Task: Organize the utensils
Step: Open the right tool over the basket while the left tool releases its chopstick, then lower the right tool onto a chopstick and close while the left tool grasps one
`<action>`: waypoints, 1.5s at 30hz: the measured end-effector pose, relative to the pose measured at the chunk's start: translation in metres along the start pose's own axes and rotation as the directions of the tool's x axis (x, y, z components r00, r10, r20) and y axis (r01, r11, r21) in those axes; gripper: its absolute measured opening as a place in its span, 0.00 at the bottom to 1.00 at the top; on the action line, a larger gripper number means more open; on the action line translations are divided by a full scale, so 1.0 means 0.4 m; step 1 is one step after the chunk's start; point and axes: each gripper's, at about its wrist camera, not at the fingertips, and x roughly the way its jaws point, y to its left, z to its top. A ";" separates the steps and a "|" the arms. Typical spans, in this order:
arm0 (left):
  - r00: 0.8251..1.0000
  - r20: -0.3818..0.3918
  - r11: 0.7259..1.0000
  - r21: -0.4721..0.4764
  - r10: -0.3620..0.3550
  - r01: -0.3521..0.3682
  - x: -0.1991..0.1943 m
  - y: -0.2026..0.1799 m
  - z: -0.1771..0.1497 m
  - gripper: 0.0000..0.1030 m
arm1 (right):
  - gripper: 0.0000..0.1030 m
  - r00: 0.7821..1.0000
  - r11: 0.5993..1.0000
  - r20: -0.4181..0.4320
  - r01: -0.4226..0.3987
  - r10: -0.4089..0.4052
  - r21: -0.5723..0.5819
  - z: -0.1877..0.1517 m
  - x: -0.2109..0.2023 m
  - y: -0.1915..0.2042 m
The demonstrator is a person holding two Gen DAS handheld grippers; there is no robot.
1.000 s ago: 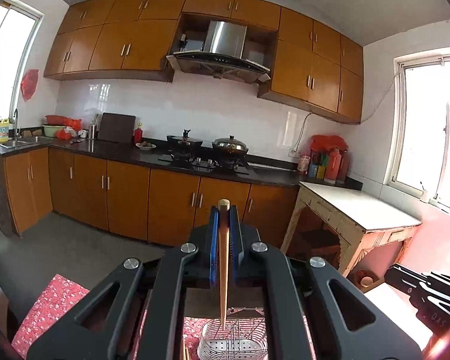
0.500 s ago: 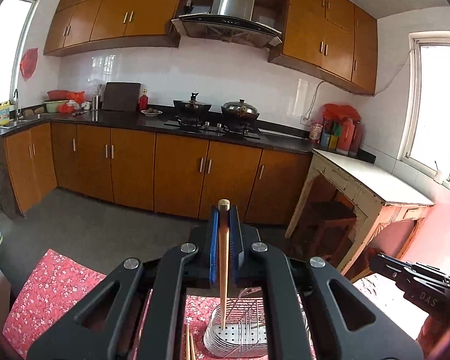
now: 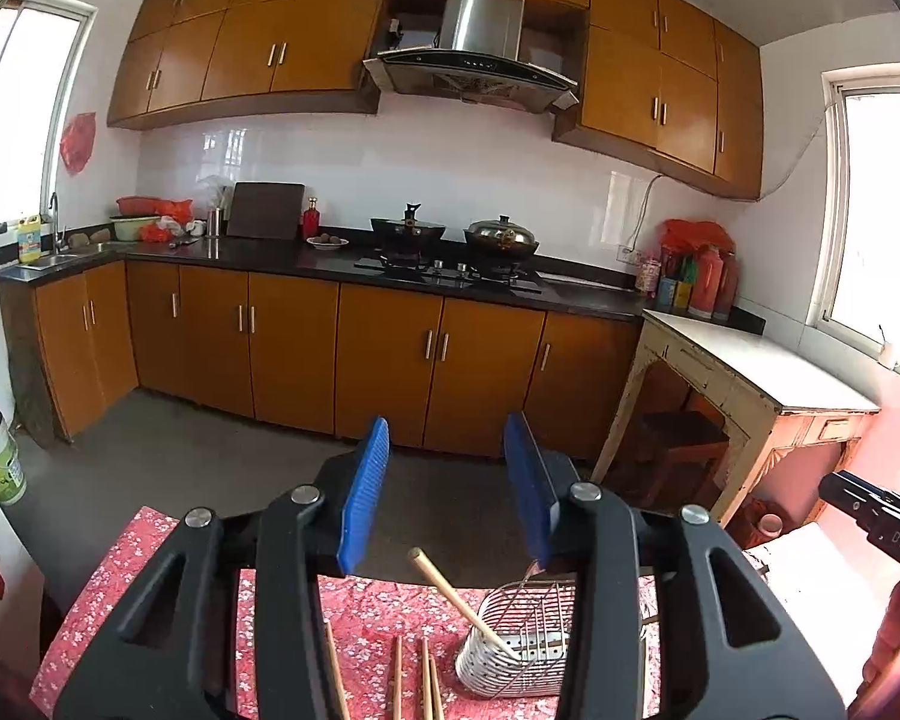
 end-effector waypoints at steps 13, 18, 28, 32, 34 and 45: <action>0.967 -0.197 0.987 0.052 0.160 -0.153 -0.067 0.203 -0.308 0.43 | 0.38 0.957 0.991 -0.262 0.132 -0.121 0.024 -0.391 0.048 -0.155; 0.924 -0.358 0.991 0.022 0.131 -0.132 -0.010 0.218 -0.458 0.43 | 0.27 0.910 0.994 -0.407 0.102 -0.083 0.026 -0.537 0.132 -0.132; 0.869 -0.489 0.997 0.038 0.078 -0.068 0.054 0.155 -0.577 0.43 | 0.10 0.886 0.984 -0.428 0.162 -0.178 -0.074 -0.619 0.153 -0.090; 0.857 -0.510 0.997 0.050 0.075 -0.057 0.073 0.132 -0.602 0.41 | 0.08 0.888 0.981 -0.430 0.192 -0.162 0.028 -0.609 0.152 -0.145; 0.847 -0.524 0.996 0.074 0.088 -0.058 0.091 0.118 -0.608 0.35 | 0.08 0.890 0.982 -0.427 0.187 -0.158 0.027 -0.611 0.154 -0.146; 0.829 -0.536 0.987 0.109 0.162 -0.122 0.128 0.171 -0.611 0.06 | 0.08 0.889 0.964 -0.404 0.259 -0.214 0.060 -0.593 0.170 -0.209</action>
